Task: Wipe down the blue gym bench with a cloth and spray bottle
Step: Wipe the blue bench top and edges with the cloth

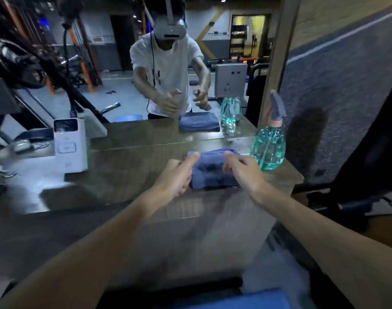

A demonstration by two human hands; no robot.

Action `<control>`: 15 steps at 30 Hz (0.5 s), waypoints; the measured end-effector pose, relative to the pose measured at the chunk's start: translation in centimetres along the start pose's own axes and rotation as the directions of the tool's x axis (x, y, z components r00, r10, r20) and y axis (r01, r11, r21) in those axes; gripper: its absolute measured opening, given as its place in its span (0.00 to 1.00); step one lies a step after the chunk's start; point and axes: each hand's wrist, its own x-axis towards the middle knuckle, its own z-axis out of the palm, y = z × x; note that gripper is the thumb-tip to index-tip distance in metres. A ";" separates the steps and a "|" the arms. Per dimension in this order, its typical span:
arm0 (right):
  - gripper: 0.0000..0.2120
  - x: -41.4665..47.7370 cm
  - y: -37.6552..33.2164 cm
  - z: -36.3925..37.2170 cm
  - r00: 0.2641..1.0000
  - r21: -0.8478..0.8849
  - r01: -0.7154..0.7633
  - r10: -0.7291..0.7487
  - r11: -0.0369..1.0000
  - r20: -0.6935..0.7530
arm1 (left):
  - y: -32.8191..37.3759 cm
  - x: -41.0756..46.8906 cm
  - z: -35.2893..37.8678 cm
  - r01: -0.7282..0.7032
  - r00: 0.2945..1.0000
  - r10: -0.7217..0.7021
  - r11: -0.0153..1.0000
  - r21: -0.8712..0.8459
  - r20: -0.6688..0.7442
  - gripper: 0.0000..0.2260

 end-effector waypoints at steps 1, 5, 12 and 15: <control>0.19 0.7 0.5 0.3 0.999 -0.131 0.035 -0.039 0.991 -0.031 | -0.3 0.6 0.2 -0.040 0.997 0.046 0.994 0.105 -0.059 0.23; 0.21 1.7 2.1 0.8 0.994 -0.610 -0.105 0.078 0.786 -0.071 | -2.1 2.7 1.5 -0.104 0.971 0.191 0.880 0.464 -0.145 0.10; 0.35 1.6 1.6 1.3 0.976 -0.489 -0.212 0.161 0.846 -0.144 | -1.5 1.7 3.1 -0.142 0.968 0.218 0.880 0.453 -0.120 0.15; 0.27 -0.4 1.0 0.1 0.968 -0.311 -0.244 0.215 0.918 -0.126 | -1.4 -0.5 3.7 -0.165 0.969 0.213 0.933 0.319 -0.124 0.19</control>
